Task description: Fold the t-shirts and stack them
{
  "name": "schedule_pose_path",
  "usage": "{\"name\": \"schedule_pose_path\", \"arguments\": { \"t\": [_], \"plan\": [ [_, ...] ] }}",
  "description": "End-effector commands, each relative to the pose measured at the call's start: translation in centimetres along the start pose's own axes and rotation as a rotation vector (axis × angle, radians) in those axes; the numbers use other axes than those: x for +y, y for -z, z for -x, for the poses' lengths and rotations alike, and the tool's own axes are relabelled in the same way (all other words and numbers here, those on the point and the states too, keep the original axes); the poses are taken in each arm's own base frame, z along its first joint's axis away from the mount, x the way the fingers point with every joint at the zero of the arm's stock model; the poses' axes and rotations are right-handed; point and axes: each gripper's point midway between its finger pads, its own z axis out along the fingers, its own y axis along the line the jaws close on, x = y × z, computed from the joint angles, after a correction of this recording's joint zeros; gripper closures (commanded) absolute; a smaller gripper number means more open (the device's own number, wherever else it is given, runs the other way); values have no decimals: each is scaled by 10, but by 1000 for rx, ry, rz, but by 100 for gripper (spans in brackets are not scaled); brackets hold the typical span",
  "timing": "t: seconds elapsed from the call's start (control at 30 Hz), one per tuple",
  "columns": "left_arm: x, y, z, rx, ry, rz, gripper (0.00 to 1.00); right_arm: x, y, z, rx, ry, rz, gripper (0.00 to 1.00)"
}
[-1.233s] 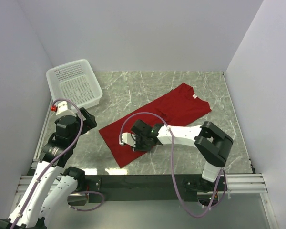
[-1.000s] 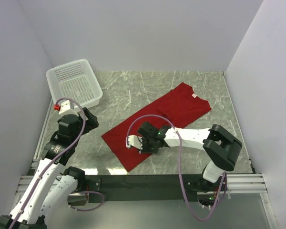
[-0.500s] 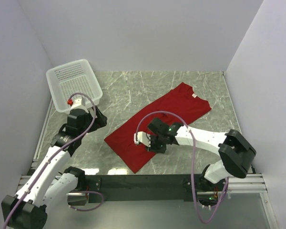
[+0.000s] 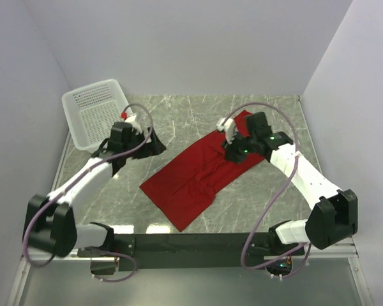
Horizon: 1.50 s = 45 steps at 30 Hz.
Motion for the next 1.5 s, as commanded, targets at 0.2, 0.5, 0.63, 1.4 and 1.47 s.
{"name": "schedule_pose_path", "arguments": {
  "t": [0.2,0.5,0.63,1.4,1.47],
  "plan": [
    [-92,-81,14,166,-161,-278,16,-62,50,-37,-114,-310,-235,64],
    [-142,-173,16,272,-155,-316,32,-93,75,-73,-153,-475,-364,64],
    [-147,-206,8,315,-110,-331,51,-98,79,-79,-160,-500,-379,65],
    [-165,-281,-34,354,-17,-343,77,-102,76,-89,-159,-547,-373,65],
    [-157,-285,-35,349,-14,-296,79,-103,76,-90,-158,-551,-372,65]
  ]
}}
